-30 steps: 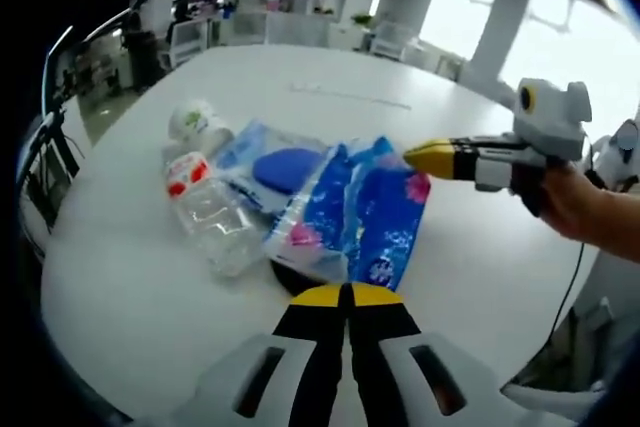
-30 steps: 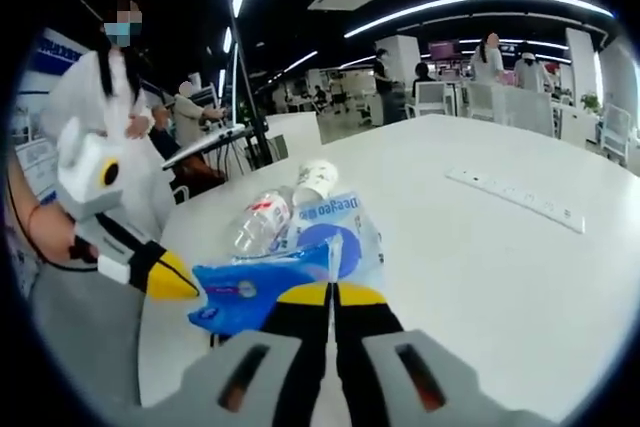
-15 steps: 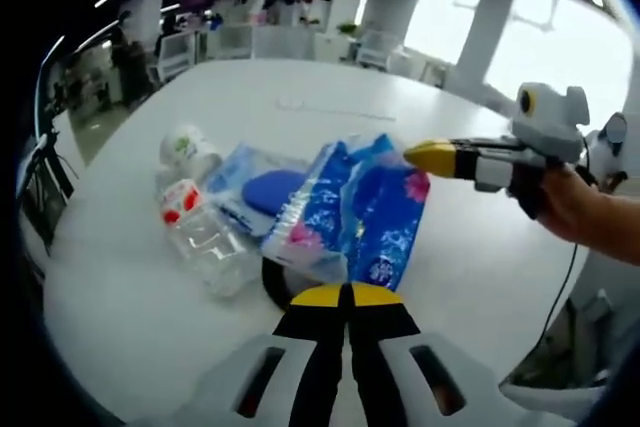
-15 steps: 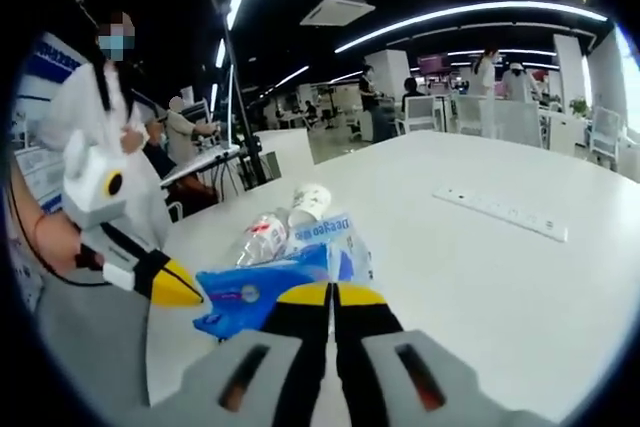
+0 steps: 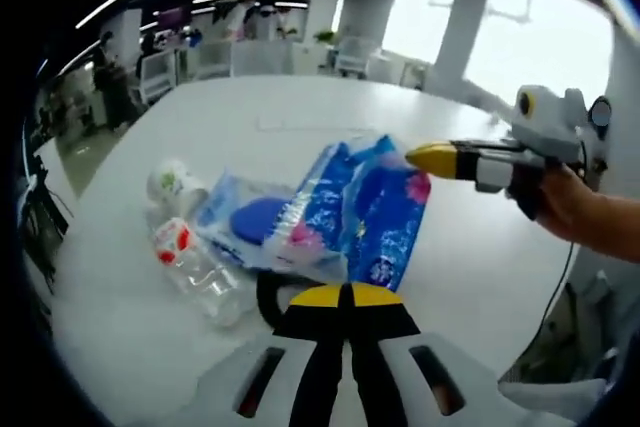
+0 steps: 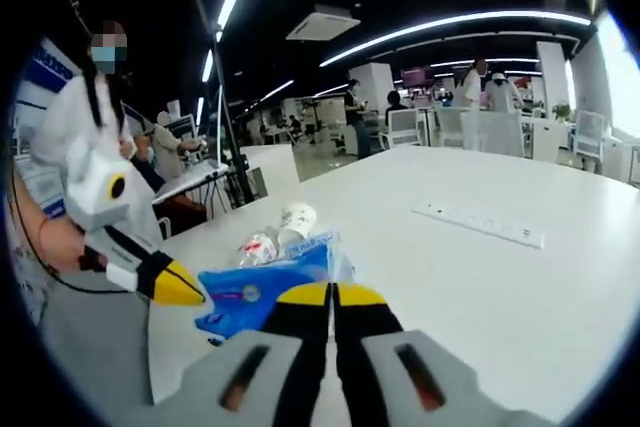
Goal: Arrange the tabletop items into an orderly group along one side of the table until the central work area is clear of visible clutter.
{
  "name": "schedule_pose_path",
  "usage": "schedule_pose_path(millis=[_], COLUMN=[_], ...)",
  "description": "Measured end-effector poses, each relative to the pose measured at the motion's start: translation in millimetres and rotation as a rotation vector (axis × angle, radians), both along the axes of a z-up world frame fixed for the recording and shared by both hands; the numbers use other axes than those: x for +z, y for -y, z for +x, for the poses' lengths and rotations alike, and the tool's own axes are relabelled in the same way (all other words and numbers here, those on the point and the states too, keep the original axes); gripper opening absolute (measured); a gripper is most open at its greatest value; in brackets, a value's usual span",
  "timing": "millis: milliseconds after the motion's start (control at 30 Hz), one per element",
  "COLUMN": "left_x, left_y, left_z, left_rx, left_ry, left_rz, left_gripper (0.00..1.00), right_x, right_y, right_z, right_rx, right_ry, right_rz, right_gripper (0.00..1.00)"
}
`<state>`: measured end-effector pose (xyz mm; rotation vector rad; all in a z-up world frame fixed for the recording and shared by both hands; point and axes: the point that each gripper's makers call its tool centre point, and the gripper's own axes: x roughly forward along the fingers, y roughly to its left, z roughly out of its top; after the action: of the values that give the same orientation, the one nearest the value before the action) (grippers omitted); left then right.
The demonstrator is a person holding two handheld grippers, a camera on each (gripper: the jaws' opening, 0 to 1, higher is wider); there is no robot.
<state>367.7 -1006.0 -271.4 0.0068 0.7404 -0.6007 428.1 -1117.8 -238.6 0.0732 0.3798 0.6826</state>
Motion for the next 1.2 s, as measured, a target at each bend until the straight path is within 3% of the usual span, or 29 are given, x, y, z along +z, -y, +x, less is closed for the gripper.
schedule_pose_path(millis=[367, 700, 1200], left_x=[21.0, 47.5, 68.2], left_y=[13, 40, 88], left_z=[16.7, 33.5, 42.9], left_rx=[-0.069, -0.167, -0.3], left_ry=[0.05, 0.117, 0.177], left_rz=[-0.001, -0.006, -0.013], left_gripper=[0.0, 0.0, 0.0], right_x=[21.3, 43.0, 60.3], right_y=[19, 48, 101], right_z=[-5, -11, -23], right_rx=[-0.093, -0.203, -0.337], right_ry=[0.038, 0.076, 0.114], right_rz=[0.019, 0.029, 0.022], right_gripper=[0.0, 0.0, 0.0])
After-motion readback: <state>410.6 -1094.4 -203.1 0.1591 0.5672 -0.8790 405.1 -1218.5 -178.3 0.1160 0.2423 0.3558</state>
